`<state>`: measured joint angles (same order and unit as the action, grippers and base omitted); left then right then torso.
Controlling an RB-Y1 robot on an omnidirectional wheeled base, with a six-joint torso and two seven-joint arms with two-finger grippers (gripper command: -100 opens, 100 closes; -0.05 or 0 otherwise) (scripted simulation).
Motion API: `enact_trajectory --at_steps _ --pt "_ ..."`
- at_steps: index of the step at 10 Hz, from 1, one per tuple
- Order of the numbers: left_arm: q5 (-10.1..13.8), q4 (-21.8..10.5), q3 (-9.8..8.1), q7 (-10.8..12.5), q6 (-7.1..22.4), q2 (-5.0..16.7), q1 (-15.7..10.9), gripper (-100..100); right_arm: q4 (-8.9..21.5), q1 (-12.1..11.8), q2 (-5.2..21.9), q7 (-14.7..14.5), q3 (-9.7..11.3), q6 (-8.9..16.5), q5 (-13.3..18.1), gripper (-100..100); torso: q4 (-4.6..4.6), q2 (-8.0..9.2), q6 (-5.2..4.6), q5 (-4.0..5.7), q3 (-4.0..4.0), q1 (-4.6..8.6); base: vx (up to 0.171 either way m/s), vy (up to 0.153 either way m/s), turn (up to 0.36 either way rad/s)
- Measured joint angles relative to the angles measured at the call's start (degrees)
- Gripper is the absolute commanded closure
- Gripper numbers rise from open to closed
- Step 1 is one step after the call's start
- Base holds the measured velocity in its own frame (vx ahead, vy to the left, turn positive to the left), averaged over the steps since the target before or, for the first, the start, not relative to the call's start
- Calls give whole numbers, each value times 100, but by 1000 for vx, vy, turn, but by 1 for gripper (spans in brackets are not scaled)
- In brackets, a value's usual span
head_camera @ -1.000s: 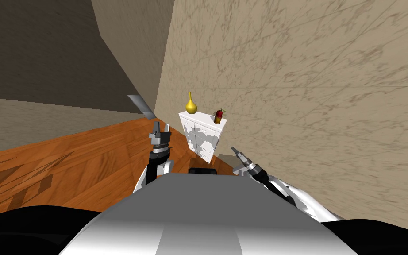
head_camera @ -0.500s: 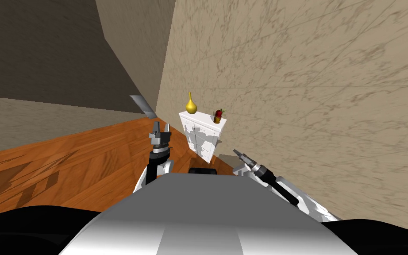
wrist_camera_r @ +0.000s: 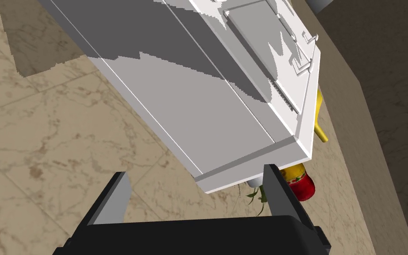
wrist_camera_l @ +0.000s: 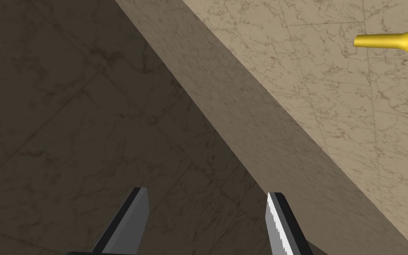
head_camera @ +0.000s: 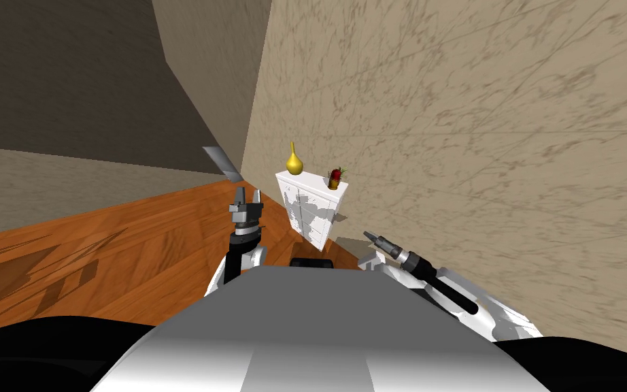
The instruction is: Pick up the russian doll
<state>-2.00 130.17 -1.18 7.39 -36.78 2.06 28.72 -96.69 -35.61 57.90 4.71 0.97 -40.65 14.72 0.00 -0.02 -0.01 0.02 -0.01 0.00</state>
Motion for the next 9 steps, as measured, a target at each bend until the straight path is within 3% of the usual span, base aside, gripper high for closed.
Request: enact_trajectory --at_steps 9 --pt "0 0 0 0 0 0 0 0 755 55 1514 232 -376 -464 333 -100 0 -2 2 -3 -1 -11 -4 8 32"
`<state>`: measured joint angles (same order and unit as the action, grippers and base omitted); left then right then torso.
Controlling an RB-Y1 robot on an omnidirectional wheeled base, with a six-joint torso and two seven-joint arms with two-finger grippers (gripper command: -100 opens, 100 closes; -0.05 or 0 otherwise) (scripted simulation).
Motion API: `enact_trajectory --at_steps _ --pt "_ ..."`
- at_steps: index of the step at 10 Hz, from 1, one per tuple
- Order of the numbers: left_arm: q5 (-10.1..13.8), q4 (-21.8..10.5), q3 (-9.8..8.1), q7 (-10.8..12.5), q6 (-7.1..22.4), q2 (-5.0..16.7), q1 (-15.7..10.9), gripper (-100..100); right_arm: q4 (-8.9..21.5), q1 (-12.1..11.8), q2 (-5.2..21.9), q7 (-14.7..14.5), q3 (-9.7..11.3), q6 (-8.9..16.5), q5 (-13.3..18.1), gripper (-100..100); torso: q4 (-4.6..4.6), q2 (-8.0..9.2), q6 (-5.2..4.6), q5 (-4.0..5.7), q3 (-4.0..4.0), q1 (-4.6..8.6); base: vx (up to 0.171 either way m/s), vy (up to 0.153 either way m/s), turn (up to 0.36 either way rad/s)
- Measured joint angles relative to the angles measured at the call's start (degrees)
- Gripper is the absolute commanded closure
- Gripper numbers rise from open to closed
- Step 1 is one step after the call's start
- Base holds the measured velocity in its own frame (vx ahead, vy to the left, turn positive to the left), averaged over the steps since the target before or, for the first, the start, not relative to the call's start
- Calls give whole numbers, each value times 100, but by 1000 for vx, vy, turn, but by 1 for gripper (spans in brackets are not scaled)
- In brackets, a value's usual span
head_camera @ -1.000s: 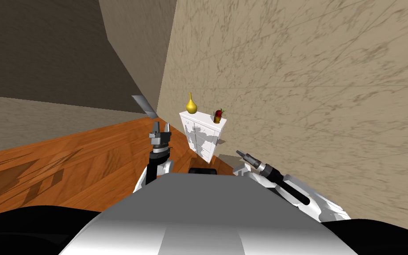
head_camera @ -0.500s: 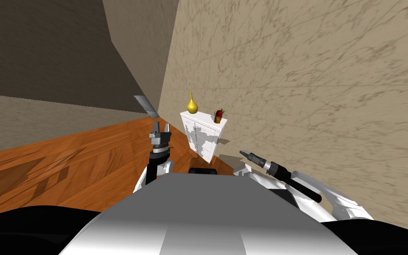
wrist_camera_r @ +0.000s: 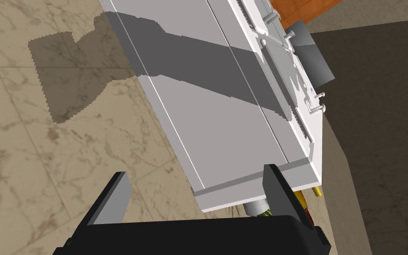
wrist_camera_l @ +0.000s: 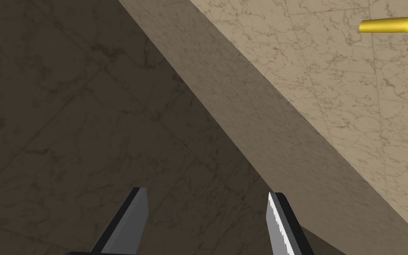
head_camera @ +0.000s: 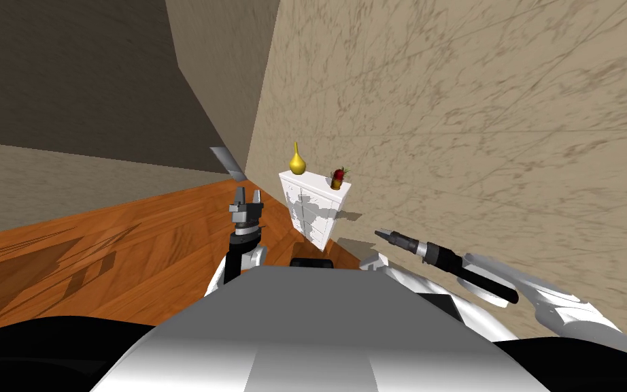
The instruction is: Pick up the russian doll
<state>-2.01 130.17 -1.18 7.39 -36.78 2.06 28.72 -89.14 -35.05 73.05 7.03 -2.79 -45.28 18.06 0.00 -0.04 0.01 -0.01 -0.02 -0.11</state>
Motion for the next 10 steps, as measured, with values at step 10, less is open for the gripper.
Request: enact_trajectory --at_steps 10 --pt "0 0 0 0 0 0 0 0 713 161 1621 204 -421 -512 341 -100 0 0 -3 0 0 -5 -2 29 31"
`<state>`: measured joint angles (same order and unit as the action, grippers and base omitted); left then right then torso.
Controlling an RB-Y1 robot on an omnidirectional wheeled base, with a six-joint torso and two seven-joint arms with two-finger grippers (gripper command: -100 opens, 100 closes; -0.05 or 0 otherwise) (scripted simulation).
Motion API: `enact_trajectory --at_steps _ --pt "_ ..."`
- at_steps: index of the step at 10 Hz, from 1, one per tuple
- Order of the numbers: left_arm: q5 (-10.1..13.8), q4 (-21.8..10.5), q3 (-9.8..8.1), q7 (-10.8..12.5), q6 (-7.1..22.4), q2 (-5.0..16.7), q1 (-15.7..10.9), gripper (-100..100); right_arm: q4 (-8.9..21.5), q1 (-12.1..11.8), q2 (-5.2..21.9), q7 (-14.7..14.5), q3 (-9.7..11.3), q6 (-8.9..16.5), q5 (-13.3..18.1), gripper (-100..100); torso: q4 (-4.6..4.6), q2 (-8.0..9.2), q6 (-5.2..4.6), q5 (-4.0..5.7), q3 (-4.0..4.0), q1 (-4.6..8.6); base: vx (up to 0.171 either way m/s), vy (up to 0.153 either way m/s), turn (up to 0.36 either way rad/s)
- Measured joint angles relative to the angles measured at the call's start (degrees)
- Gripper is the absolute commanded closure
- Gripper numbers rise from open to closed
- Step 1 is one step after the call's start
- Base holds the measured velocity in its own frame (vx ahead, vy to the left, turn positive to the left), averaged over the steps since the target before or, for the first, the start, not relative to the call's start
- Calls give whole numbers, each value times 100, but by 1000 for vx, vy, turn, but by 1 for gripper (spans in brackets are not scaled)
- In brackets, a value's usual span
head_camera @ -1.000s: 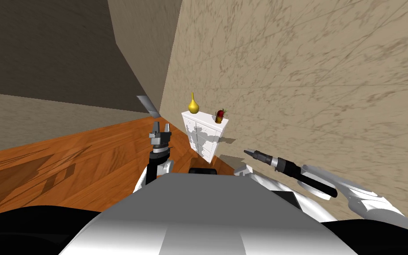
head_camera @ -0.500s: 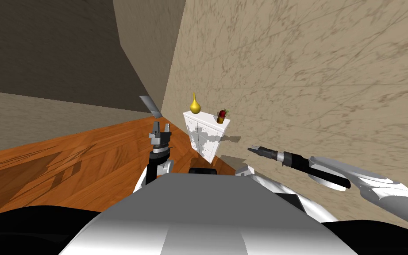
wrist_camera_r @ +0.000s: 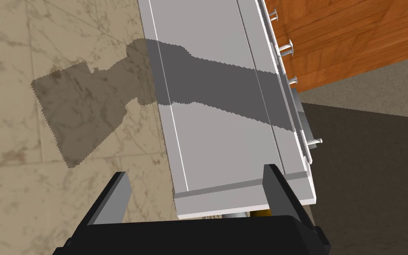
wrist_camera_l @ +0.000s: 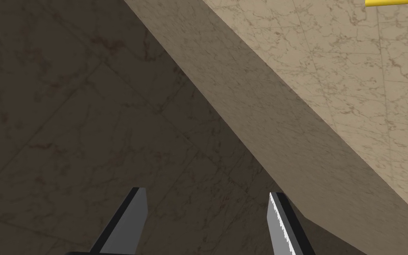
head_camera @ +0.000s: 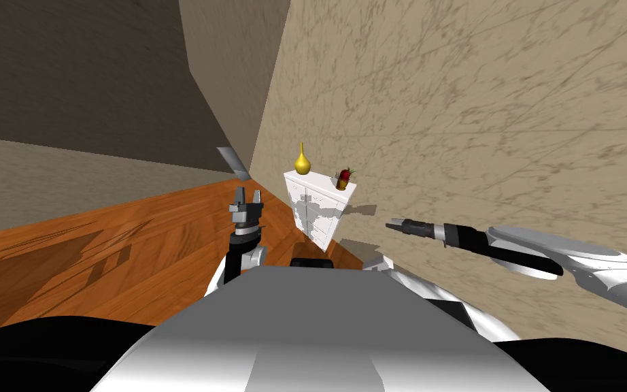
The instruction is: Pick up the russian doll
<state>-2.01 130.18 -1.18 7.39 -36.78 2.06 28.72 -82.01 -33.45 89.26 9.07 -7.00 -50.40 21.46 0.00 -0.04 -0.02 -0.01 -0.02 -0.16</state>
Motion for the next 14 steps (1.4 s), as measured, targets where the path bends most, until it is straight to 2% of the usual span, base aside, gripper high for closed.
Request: enact_trajectory --at_steps 1,3,4,5,6,8,9,10,11,13,14 --pt "0 0 0 0 0 0 0 0 54 -24 181 38 -124 -43 47 -100 0 0 3 -2 0 -6 -3 45 39" --pt "0 0 1 0 0 0 0 0 298 147 543 99 -169 -218 151 -100 1 -3 3 -4 -2 -18 7 65 41" --pt "0 0 0 0 0 0 0 0 399 299 702 109 -88 -280 200 -100 1 -5 1 -4 -3 -15 9 25 -1" --pt "0 0 0 0 0 0 0 0 419 265 830 109 -136 -310 208 -100 1 -4 0 -1 -2 -4 5 48 73" --pt "0 0 0 0 0 0 0 0 381 157 1008 167 -343 -304 265 -100 1 -4 3 -3 -2 -11 4 47 30" --pt "0 0 1 0 0 0 0 0 546 199 1326 223 -513 -446 388 -100 1 -4 2 -4 -2 -20 10 73 39" --pt "0 0 0 0 0 0 0 0 685 389 1546 214 -383 -545 346 -100 1 -5 1 -5 -3 -20 9 34 -6" --pt "0 0 0 0 0 0 0 0 690 396 1656 218 -394 -566 368 -100 1 -3 -1 -1 -2 -8 22 49 58" --pt "0 0 0 0 0 0 0 0 677 169 1626 437 -986 -675 808 -100 1 -6 1 -2 -3 -11 14 53 27" --pt "0 0 0 0 0 0 0 0 798 405 1971 305 -664 -693 538 -100 1 -1 -1 0 -1 -6 12 42 28" --pt "0 0 0 0 0 0 0 0 820 477 2075 336 -692 -733 648 -100 2 -7 1 -1 -4 -11 23 64 32"
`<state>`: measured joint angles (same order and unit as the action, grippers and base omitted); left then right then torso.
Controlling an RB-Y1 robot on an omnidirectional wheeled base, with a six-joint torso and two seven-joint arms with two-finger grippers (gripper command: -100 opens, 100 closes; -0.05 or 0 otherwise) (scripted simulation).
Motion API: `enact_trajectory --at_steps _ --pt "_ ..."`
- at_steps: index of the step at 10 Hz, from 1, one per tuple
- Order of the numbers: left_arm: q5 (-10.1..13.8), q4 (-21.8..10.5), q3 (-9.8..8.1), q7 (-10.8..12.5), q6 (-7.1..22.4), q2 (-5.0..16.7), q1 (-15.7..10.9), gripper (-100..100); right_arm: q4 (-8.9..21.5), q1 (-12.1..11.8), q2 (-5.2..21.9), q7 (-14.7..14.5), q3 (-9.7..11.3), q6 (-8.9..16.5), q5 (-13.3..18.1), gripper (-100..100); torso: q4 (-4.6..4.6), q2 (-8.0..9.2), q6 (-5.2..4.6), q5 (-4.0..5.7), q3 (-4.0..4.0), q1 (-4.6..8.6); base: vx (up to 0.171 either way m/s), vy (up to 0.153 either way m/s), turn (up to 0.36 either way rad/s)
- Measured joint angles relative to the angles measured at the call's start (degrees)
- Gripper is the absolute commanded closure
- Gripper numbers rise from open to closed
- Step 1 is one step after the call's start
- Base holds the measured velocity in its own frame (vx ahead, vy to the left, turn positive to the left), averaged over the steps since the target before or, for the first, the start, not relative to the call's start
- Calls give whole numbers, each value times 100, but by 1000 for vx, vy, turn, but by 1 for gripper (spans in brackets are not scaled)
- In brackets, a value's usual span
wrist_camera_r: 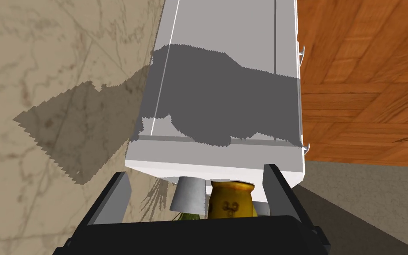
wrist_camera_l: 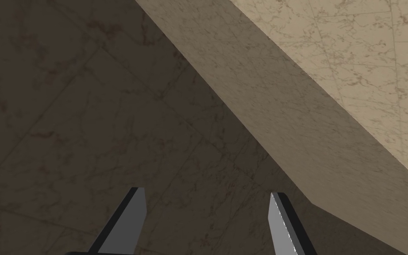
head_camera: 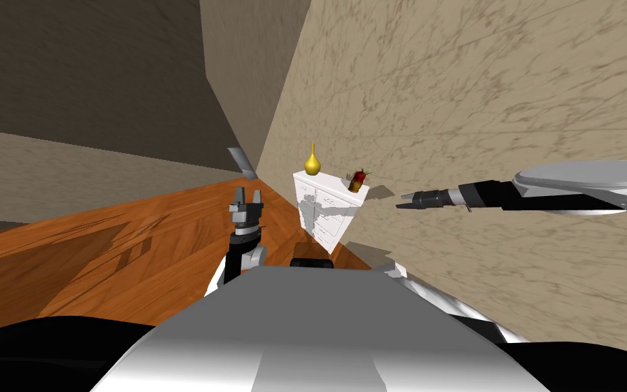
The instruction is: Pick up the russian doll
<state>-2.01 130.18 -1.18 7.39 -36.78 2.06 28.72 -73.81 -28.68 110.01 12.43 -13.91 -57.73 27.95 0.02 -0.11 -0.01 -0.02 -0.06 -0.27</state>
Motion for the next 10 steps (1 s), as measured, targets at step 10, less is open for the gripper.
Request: enact_trajectory --at_steps 10 --pt "0 0 0 0 0 0 0 0 365 81 1253 44 -333 -332 61 -100 2 -6 -2 -2 -4 -6 19 50 25"
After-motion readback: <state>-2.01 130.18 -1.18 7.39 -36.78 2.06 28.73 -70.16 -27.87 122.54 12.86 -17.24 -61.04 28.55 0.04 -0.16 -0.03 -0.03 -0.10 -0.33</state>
